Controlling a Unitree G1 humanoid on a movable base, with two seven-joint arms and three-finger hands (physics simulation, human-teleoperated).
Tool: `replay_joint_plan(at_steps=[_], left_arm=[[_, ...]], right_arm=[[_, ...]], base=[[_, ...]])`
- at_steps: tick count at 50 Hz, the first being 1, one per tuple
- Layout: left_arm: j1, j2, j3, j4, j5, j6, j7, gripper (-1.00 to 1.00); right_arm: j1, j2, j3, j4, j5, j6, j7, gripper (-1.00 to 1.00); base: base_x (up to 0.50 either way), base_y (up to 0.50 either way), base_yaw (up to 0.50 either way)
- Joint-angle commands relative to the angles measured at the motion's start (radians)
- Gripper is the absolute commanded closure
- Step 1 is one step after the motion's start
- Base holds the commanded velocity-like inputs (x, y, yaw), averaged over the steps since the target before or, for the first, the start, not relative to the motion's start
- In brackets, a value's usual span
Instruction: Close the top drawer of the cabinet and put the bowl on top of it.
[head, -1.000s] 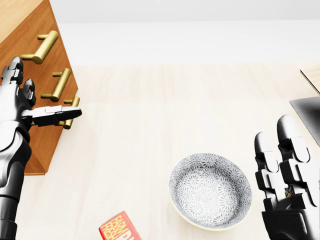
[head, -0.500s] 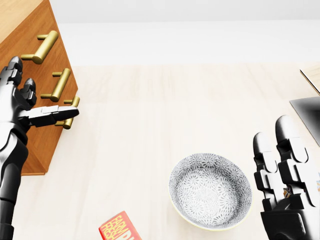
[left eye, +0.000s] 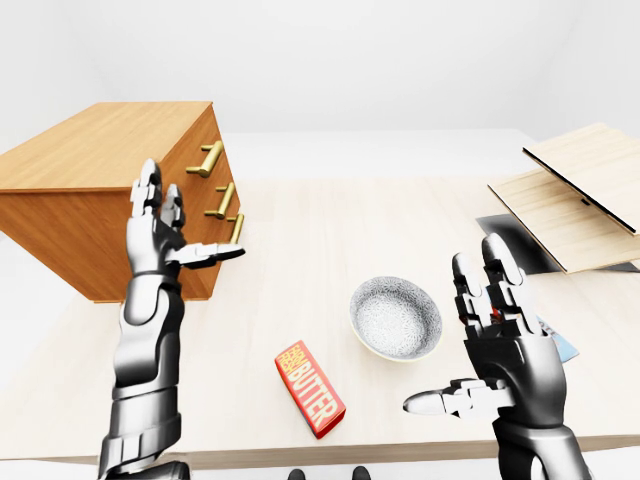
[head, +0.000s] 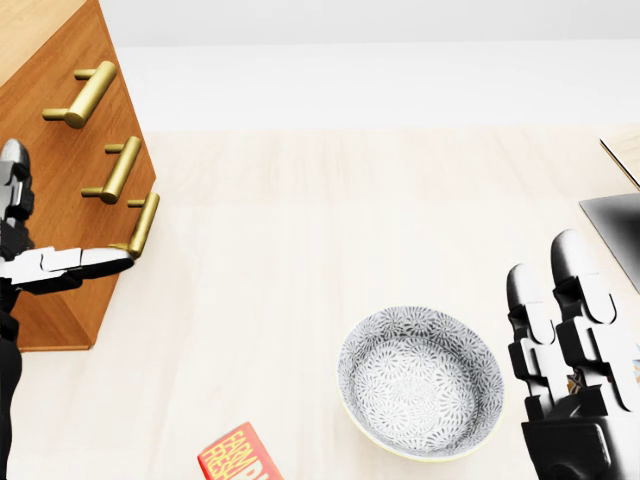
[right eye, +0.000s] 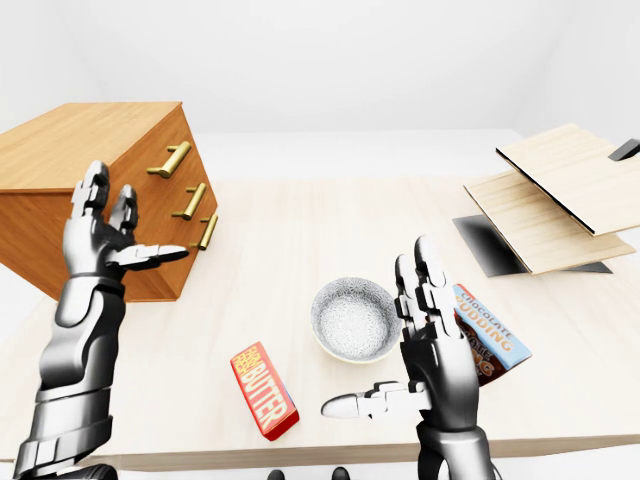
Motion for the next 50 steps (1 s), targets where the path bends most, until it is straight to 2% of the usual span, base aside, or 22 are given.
replay_joint_plan(at_steps=[1,6,11,15,16,19,21,22,25,28,37,39,40,44,50], left_arm=[[0.251,-0.096,0.009,-0.497,0.041,0.0,-0.035,-1.0],[0.425,-0.19,-0.029,-0.636,0.109,0.0,-0.132,-1.0],[0.544,-0.256,-0.07,-0.698,0.164,0.0,-0.191,-1.0],[0.565,-0.272,-0.081,-0.695,0.169,0.0,-0.216,-1.0],[0.58,-0.278,-0.108,-0.702,0.192,0.0,-0.217,-1.0],[0.629,-0.294,-0.134,-0.74,0.205,0.0,-0.222,-1.0],[0.63,-0.294,-0.134,-0.74,0.205,0.0,-0.222,-1.0],[0.695,-0.31,-0.194,-0.762,0.265,0.0,-0.209,-1.0],[0.736,-0.302,-0.264,-0.755,0.328,0.0,-0.176,-1.0],[0.761,-0.288,-0.308,-0.763,0.353,-0.002,-0.139,-1.0],[0.763,-0.264,-0.341,-0.82,0.375,0.0,-0.084,-1.0],[0.768,-0.258,-0.37,-0.853,0.4,0.0,-0.066,-1.0],[0.763,-0.255,-0.392,-0.857,0.445,0.0,-0.04,-1.0],[0.761,-0.239,-0.43,-0.869,0.505,0.0,0.017,-1.0],[0.759,-0.208,-0.53,-0.92,0.584,0.0,0.078,-1.0]], right_arm=[[-0.003,0.002,-0.001,0.003,-0.002,0.0,0.0,-1.0],[-0.007,0.001,-0.004,0.007,0.0,0.005,0.005,-1.0],[-0.005,-0.001,0.005,0.014,-0.003,-0.003,-0.001,-1.0],[-0.005,-0.002,0.003,0.013,0.001,-0.002,-0.001,-1.0],[-0.013,-0.002,0.002,0.02,0.0,0.0,-0.002,-1.0],[-0.009,-0.003,0.002,0.017,0.001,-0.002,0.0,-1.0],[-0.009,-0.003,0.002,0.017,0.001,-0.002,0.0,-1.0],[0.001,-0.003,-0.002,0.004,0.009,-0.002,0.004,-1.0],[0.005,0.0,-0.005,-0.002,0.01,-0.002,0.008,-1.0],[0.011,0.003,-0.013,-0.014,0.017,0.003,0.014,-1.0],[0.022,0.01,-0.017,-0.029,0.017,0.003,0.025,-1.0],[0.025,0.011,-0.02,-0.034,0.019,0.004,0.027,-1.0],[0.014,0.011,-0.028,-0.031,0.025,0.015,0.027,-1.0],[0.014,0.018,-0.041,-0.042,0.032,0.026,0.036,-1.0],[0.012,0.035,-0.074,-0.061,0.049,0.043,0.056,-1.0]], base=[[0.0,0.0,0.0],[0.0,0.0,0.0],[0.0,0.0,0.0],[0.0,0.0,0.0],[0.0,0.0,0.0],[0.0,0.0,0.0],[0.0,0.0,0.0],[0.0,0.0,0.0],[0.0,0.0,0.0],[0.0,0.0,0.0],[0.0,0.0,0.0],[0.0,0.0,0.0],[0.0,0.0,0.0],[0.0,0.0,0.0],[0.0,0.0,0.0]])
